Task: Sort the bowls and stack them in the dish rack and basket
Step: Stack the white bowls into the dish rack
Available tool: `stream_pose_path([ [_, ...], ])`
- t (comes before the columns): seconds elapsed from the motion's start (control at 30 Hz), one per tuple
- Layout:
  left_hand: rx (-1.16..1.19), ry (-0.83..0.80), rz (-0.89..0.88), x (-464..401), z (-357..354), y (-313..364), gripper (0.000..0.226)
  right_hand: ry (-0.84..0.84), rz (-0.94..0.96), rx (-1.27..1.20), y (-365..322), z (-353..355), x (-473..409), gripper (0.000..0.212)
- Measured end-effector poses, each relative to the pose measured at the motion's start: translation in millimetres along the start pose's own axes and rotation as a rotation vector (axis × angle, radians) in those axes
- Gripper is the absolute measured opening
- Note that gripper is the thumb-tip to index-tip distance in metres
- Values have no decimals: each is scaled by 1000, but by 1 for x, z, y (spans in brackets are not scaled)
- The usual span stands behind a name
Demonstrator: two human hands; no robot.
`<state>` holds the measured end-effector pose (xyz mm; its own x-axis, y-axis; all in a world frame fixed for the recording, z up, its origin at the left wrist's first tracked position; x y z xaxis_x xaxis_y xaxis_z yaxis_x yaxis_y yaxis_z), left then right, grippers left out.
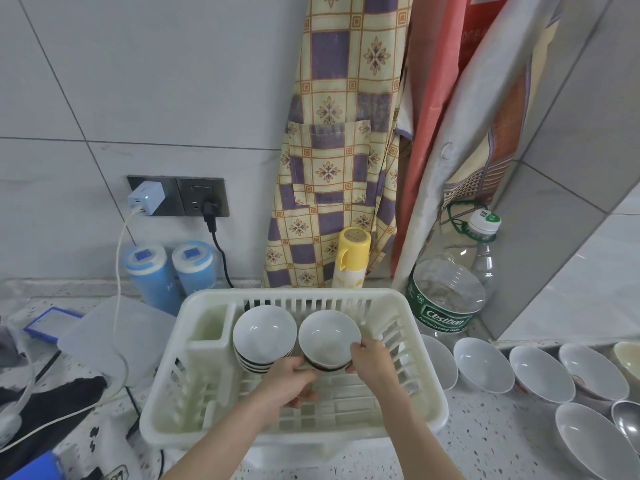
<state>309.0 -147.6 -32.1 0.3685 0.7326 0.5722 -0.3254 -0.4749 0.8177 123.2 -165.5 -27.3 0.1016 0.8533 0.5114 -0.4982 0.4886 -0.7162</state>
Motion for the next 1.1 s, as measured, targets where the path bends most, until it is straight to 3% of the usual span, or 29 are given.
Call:
stream_pose_path([
  [0.1,-4,-21,21,7,-1,-1,18,-13,-3,-21,-1,1,3,25],
  [0.4,114,-108,-60,51,-36,19,20,106,92,37,-11,44,46,54],
  [0.67,142,-304,-74,70,-138,53,18,285,214,-284,38,131,108,29],
  [0.87,112,-337,-16,49,-225,49,18,305,43,-650,133,170,123,15],
  [1.1,280,-171,100,-5,-280,26,15,162,-146,-822,206,174,104,18],
])
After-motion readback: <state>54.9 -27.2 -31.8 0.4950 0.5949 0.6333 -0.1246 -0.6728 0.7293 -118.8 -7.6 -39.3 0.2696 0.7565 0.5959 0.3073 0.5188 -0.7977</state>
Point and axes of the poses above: each hand's wrist, its own x-axis away from the middle knuckle, its own z-axis out of the back of the hand, y = z × x, the point moved 9 cm from there along -x, towards the middle knuckle, and after that the axes turned 12 degrees about -y, right-handed, at the moved point
